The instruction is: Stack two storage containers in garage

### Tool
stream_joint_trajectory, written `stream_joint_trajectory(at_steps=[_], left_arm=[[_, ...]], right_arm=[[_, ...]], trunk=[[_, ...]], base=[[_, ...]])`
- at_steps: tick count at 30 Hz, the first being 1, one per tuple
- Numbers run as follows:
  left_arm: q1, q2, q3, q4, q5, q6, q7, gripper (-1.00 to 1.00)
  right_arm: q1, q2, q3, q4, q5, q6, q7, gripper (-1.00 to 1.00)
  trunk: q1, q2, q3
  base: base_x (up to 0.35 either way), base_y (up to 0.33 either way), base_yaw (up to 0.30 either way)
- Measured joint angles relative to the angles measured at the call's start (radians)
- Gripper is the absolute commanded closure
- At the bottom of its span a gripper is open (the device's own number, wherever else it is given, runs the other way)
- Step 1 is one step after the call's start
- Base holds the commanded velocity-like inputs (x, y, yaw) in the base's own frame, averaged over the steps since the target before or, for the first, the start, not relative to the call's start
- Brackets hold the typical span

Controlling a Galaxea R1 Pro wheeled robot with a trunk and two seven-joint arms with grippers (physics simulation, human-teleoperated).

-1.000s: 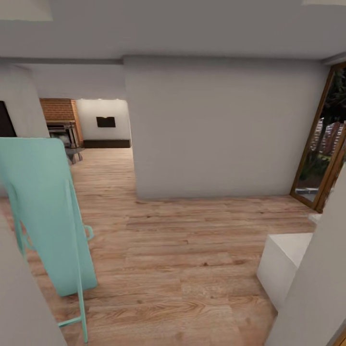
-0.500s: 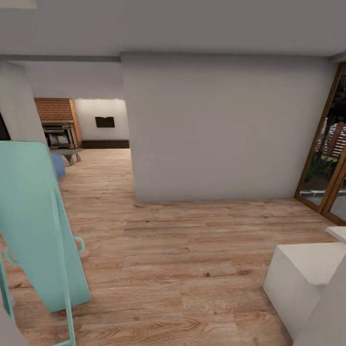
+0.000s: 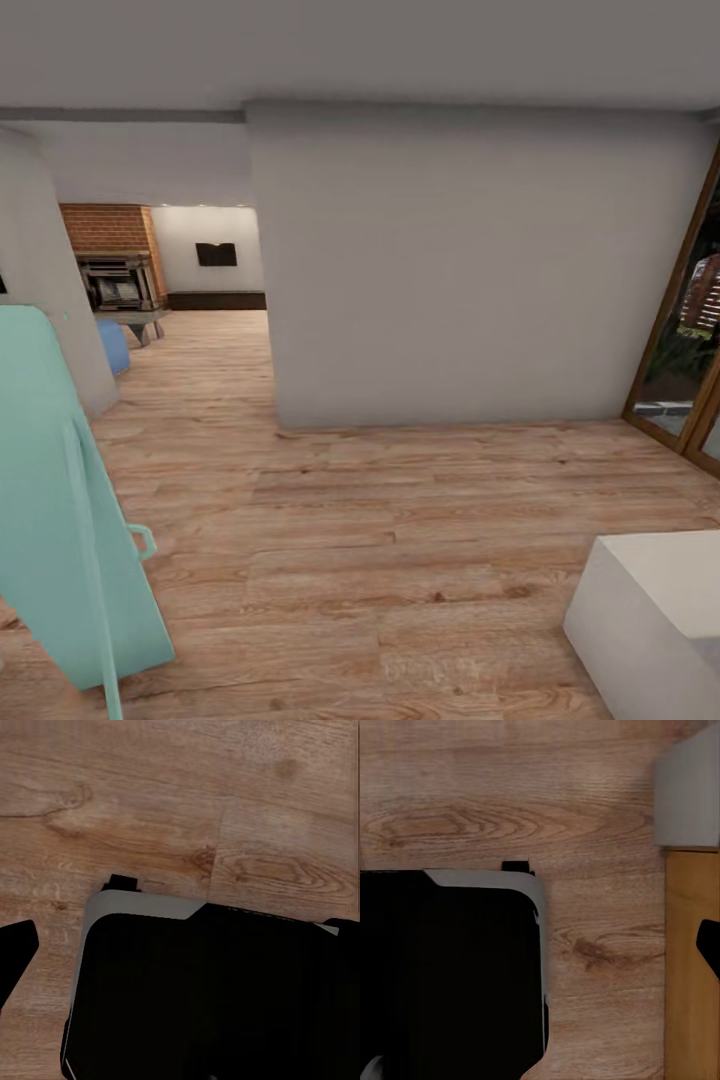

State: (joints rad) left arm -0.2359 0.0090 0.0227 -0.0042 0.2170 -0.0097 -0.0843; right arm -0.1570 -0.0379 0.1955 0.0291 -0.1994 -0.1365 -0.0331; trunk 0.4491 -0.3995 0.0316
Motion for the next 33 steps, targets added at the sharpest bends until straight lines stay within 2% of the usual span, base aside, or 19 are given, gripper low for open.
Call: stream_joint_trajectory(at_steps=[33], left_arm=[[0.0, 0.001, 0.0, 0.0, 0.0, 0.0, 0.0, -1.0]], right_arm=[[0.0, 0.004, 0.0, 0.0, 0.002, 0.005, -0.001, -1.0]], trunk=[[0.0, 0.0, 0.0]], base=[[0.324, 0.0, 0.0]])
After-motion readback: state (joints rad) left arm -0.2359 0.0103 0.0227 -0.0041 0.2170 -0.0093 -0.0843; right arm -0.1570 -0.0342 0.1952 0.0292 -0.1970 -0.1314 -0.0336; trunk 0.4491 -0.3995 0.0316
